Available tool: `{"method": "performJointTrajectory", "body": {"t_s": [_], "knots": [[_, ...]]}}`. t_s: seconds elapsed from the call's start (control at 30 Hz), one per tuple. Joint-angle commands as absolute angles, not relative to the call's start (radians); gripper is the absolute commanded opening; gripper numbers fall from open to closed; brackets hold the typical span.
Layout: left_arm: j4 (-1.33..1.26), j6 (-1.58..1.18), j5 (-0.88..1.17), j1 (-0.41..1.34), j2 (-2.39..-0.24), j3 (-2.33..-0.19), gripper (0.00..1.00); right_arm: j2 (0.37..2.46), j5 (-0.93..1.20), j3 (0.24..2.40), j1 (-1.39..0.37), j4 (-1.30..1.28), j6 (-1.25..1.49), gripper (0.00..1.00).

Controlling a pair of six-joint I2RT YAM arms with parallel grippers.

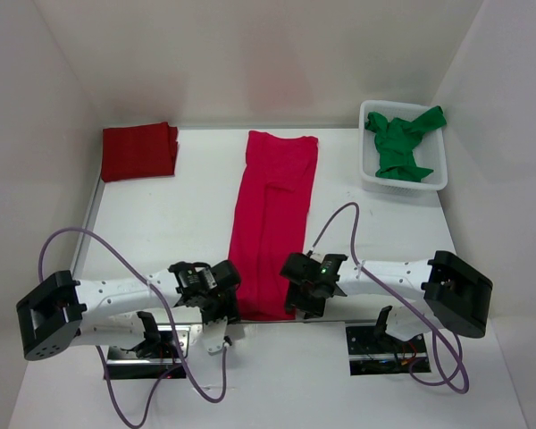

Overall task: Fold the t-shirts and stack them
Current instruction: Grab the bottom of the folded rectangular tshirt with both arms

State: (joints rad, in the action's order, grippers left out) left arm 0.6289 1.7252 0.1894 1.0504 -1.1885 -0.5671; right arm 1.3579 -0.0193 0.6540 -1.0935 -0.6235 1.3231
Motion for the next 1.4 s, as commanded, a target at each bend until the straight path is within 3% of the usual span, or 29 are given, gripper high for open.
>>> {"method": "performJointTrajectory", "body": {"t_s": [0.0, 0.1, 0.13, 0.17, 0.23, 0.27, 0.33, 0.37, 0.6, 0.8, 0.9, 0.93, 0.97, 1.03, 1.13, 1.23, 1.33, 1.37], "knots": [[0.629, 1.744, 0.259, 1.052, -1.207, -0.557, 0.56, 1.348, -0.009, 0.644, -1.104, -0.571, 1.312, 0.59], [0.617, 1.732, 0.281, 1.052, -1.207, -0.557, 0.48, 1.370, 0.009, 0.644, -1.104, -0.558, 1.301, 0.43], [0.608, 1.732, 0.291, 1.052, -1.207, -0.557, 0.44, 1.370, 0.009, 0.644, -1.104, -0.549, 1.301, 0.35], [0.594, 1.718, 0.291, 1.052, -1.207, -0.557, 0.41, 1.370, 0.009, 0.644, -1.104, -0.549, 1.301, 0.18], [0.563, 1.674, 0.317, 1.052, -1.216, -0.557, 0.36, 1.370, 0.009, 0.644, -1.104, -0.561, 1.301, 0.04], [0.549, 1.651, 0.328, 1.052, -1.216, -0.557, 0.28, 1.370, 0.009, 0.632, -1.104, -0.561, 1.301, 0.00], [0.499, 1.592, 0.356, 1.052, -1.216, -0.568, 0.09, 1.344, 0.000, 0.621, -1.074, -0.595, 1.301, 0.00], [0.483, 1.579, 0.356, 1.052, -1.216, -0.568, 0.05, 1.329, -0.009, 0.609, -1.062, -0.607, 1.301, 0.00], [0.451, 1.566, 0.376, 1.052, -1.226, -0.568, 0.05, 1.129, -0.043, 0.537, -0.954, -0.687, 1.282, 0.00], [0.451, 1.519, 0.408, 1.052, -1.235, -0.589, 0.05, 1.075, -0.012, 0.508, -0.945, -0.647, 1.273, 0.00], [0.440, 1.462, 0.431, 1.052, -1.235, -0.598, 0.05, 1.110, 0.009, 0.508, -0.945, -0.635, 1.240, 0.15], [0.440, 1.447, 0.431, 1.052, -1.244, -0.598, 0.05, 1.123, 0.018, 0.517, -0.945, -0.635, 1.230, 0.37], [0.440, 1.425, 0.443, 1.052, -1.244, -0.598, 0.05, 1.135, 0.029, 0.526, -0.945, -0.635, 1.212, 0.48], [0.440, 1.425, 0.453, 1.052, -1.244, -0.598, 0.05, 1.155, 0.040, 0.526, -0.945, -0.635, 1.200, 0.59], [0.451, 1.425, 0.440, 1.052, -1.244, -0.598, 0.05, 1.169, 0.051, 0.526, -0.945, -0.635, 1.200, 0.59], [0.480, 1.447, 0.430, 1.052, -1.244, -0.588, 0.05, 1.169, 0.070, 0.526, -0.945, -0.624, 1.190, 0.51], [0.480, 1.436, 0.440, 1.052, -1.244, -0.588, 0.05, 1.189, 0.081, 0.526, -0.945, -0.624, 1.180, 0.28], [0.480, 1.412, 0.449, 1.052, -1.244, -0.597, 0.05, 1.189, 0.081, 0.526, -0.945, -0.624, 1.180, 0.14]]}}
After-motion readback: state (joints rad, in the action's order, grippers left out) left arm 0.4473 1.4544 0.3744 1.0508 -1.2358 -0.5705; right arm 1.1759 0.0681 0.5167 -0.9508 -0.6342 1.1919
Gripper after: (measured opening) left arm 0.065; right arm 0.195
